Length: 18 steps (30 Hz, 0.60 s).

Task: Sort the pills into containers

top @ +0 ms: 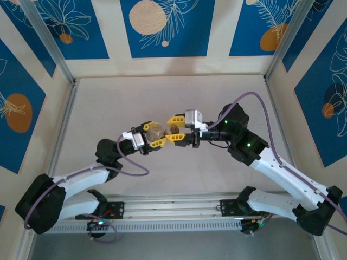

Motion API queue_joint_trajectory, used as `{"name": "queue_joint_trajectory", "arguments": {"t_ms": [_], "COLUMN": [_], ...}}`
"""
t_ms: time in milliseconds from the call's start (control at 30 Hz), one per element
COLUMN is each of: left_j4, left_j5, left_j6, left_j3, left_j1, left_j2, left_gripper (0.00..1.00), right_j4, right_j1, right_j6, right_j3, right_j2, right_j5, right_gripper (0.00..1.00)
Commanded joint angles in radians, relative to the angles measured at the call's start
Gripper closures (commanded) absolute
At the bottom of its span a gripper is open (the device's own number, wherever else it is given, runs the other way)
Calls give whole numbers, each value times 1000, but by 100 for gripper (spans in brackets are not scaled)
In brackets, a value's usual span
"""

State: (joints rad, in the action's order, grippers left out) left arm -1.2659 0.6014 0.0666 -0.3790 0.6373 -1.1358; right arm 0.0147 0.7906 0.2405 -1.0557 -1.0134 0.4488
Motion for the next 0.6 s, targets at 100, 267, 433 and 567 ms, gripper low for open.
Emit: {"name": "queue_joint_trajectory", "arguments": {"t_ms": [100, 267, 433, 567], "left_j4": [116, 199, 155, 145], "left_j5": [109, 155, 174, 191], "left_j6": [32, 28, 9, 3], "left_j3": [-7, -50, -71, -85], "left_j1": [32, 35, 35, 36], "left_j2": [55, 46, 12, 1], "left_gripper": [100, 100, 100, 100], "right_j4": [-115, -195, -315, -390], "right_j1": [30, 33, 31, 23], "right_j6": [190, 249, 304, 334], "right_j3": [-93, -135, -182, -192], "right_j2": [-57, -104, -143, -152], "right_j5": [51, 46, 79, 97], "right_gripper": [100, 100, 100, 100]}}
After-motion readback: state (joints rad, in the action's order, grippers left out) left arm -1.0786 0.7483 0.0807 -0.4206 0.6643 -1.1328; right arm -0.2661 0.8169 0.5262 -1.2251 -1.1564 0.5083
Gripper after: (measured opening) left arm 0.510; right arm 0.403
